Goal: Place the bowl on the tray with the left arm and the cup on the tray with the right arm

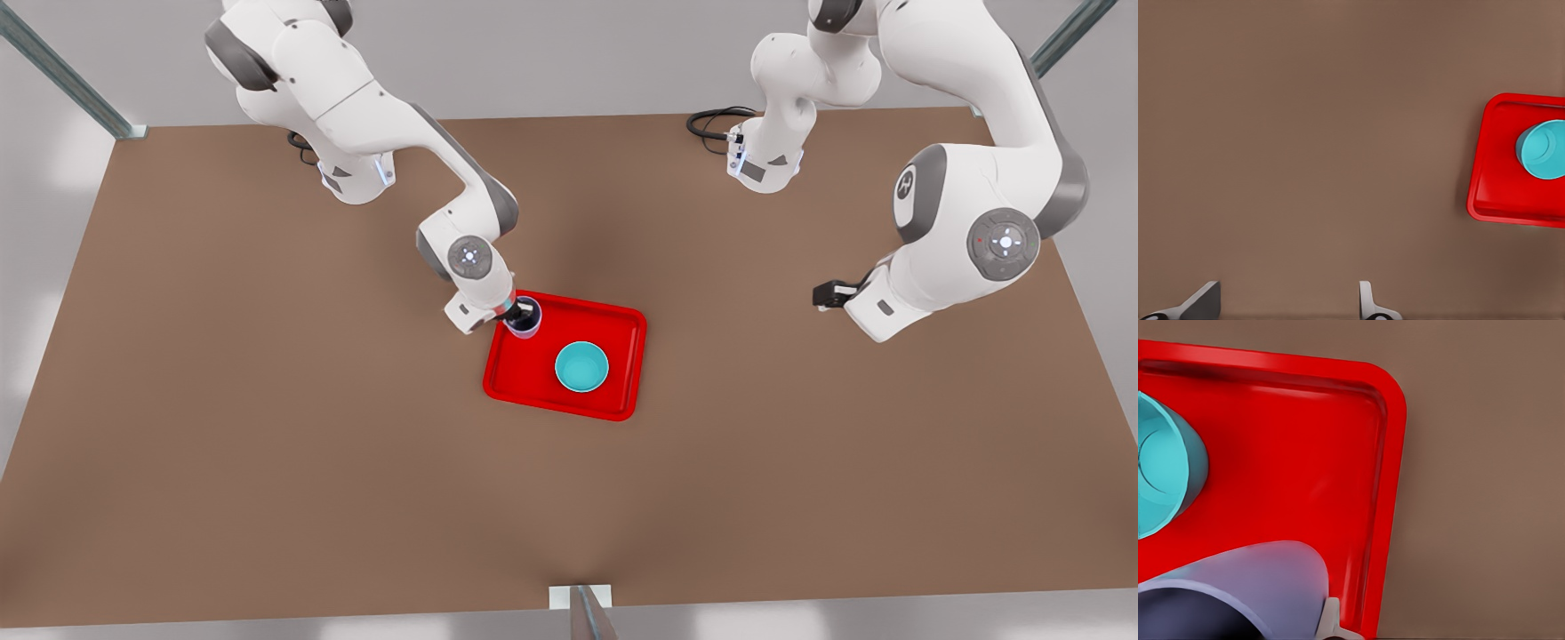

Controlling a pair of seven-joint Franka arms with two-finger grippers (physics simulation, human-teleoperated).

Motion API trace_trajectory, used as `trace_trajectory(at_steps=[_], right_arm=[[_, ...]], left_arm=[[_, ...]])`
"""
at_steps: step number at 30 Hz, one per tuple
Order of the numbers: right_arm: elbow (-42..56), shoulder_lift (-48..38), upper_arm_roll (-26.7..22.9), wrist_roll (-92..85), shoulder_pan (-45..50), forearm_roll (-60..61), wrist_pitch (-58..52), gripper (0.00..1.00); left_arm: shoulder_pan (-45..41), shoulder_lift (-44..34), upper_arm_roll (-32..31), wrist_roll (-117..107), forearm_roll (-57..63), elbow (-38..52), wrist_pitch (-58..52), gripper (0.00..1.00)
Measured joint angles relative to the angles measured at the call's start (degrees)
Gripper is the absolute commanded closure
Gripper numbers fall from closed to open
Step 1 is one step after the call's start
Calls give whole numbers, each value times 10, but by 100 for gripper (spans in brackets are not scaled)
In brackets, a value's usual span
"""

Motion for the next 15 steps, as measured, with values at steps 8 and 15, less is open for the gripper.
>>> trace_trajectory(at_steps=[8, 15], right_arm=[[1, 24, 1, 0, 2, -1, 21, 79], [30, 33, 0, 3, 28, 4, 21, 79]], left_arm=[[2, -1, 0, 1, 0, 0, -1, 0], [4, 0, 1, 1, 0, -2, -2, 0]])
